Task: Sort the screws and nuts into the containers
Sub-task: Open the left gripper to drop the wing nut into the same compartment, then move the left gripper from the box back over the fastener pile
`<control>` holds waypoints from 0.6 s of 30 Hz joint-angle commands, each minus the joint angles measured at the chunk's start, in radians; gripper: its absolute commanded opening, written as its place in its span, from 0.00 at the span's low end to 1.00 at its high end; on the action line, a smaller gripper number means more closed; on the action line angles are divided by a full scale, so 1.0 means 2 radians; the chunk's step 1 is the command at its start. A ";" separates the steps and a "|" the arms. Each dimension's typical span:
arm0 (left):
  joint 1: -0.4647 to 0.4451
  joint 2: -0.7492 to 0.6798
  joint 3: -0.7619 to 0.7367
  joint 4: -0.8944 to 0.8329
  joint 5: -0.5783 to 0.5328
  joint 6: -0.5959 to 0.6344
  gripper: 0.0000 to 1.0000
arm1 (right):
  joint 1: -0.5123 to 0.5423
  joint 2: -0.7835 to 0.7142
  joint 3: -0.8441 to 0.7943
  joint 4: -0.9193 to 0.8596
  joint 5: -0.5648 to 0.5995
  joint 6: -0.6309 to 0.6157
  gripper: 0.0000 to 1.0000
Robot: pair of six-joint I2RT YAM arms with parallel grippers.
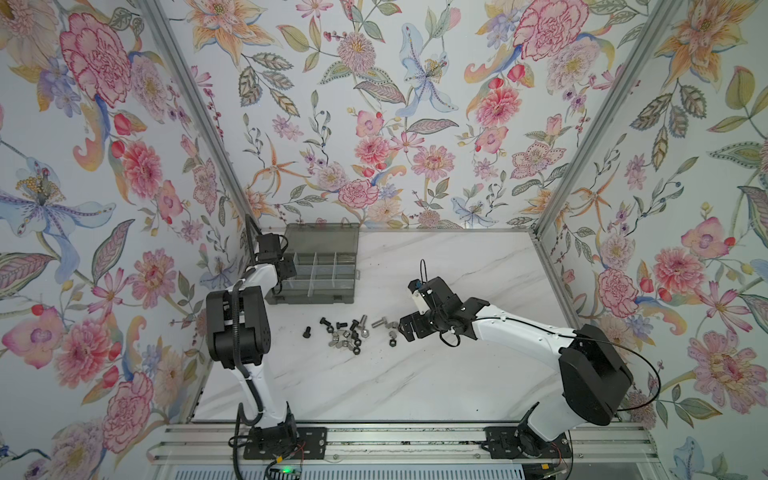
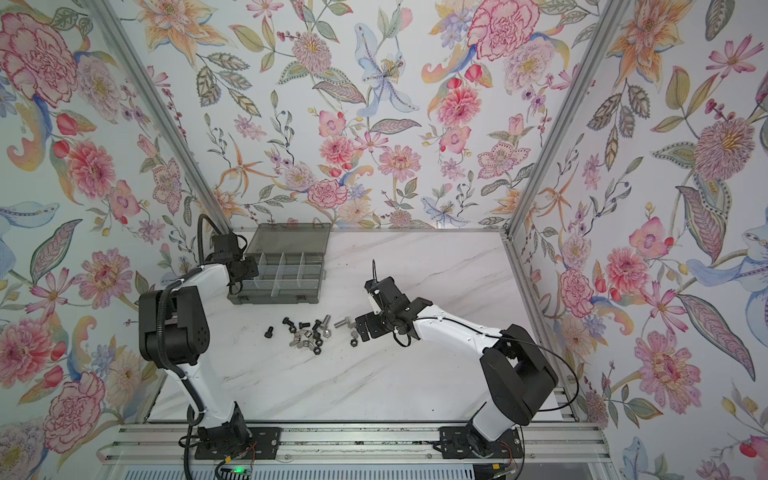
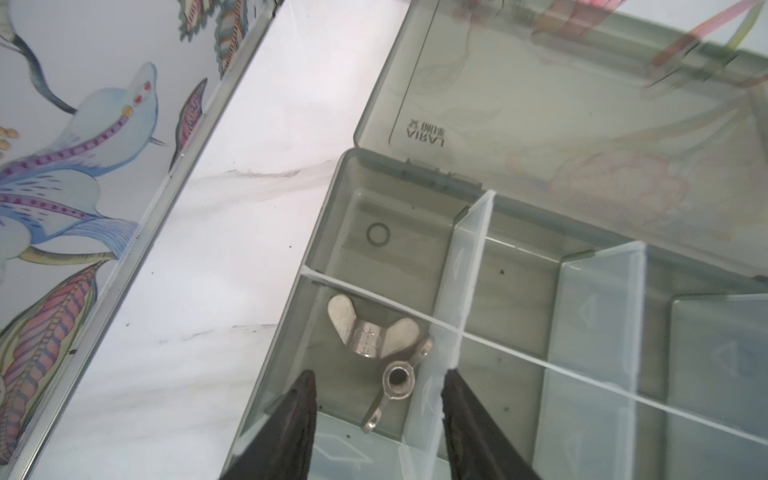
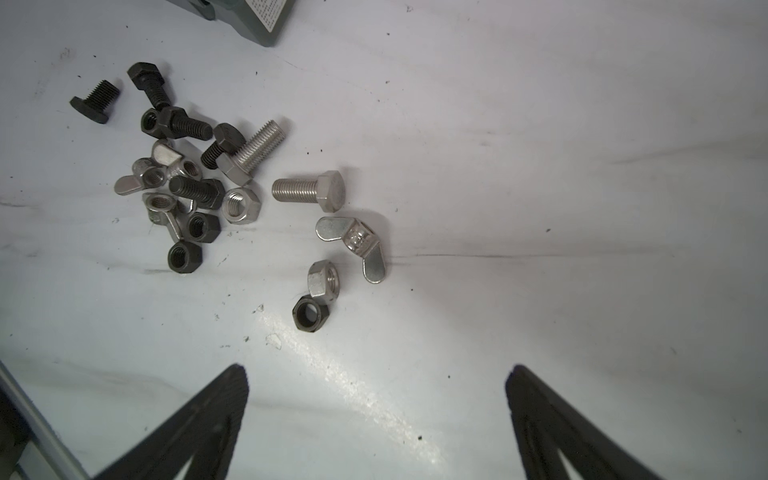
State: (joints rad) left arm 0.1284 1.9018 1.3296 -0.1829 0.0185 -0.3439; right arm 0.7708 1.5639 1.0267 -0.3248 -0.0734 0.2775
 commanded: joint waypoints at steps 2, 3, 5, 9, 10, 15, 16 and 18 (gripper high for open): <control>-0.049 -0.075 -0.021 -0.022 -0.004 -0.004 0.57 | -0.001 -0.028 -0.014 -0.013 0.006 0.008 0.99; -0.063 -0.089 -0.031 -0.022 -0.004 -0.007 0.58 | -0.001 -0.033 -0.015 -0.013 0.006 0.009 0.99; -0.090 -0.113 -0.054 -0.021 -0.006 -0.009 0.60 | -0.001 -0.042 -0.019 -0.014 0.008 0.012 0.99; -0.139 -0.165 -0.118 -0.013 -0.016 -0.028 0.63 | -0.001 -0.060 -0.035 -0.013 0.014 0.020 0.99; -0.148 -0.191 -0.134 -0.010 -0.016 -0.034 0.63 | -0.001 -0.064 -0.039 -0.013 0.014 0.021 0.99; -0.197 -0.265 -0.228 -0.002 -0.035 -0.064 0.65 | -0.002 -0.083 -0.049 -0.013 0.013 0.020 0.99; -0.204 -0.279 -0.244 -0.004 -0.035 -0.067 0.65 | -0.002 -0.087 -0.050 -0.013 0.011 0.018 0.99; -0.218 -0.300 -0.272 -0.007 -0.035 -0.074 0.66 | -0.002 -0.089 -0.049 -0.013 0.009 0.016 0.99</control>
State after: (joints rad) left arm -0.2787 1.3548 0.8452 -0.1848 -0.0154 -0.4435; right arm 0.7708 1.4117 0.9401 -0.3401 -0.0608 0.3038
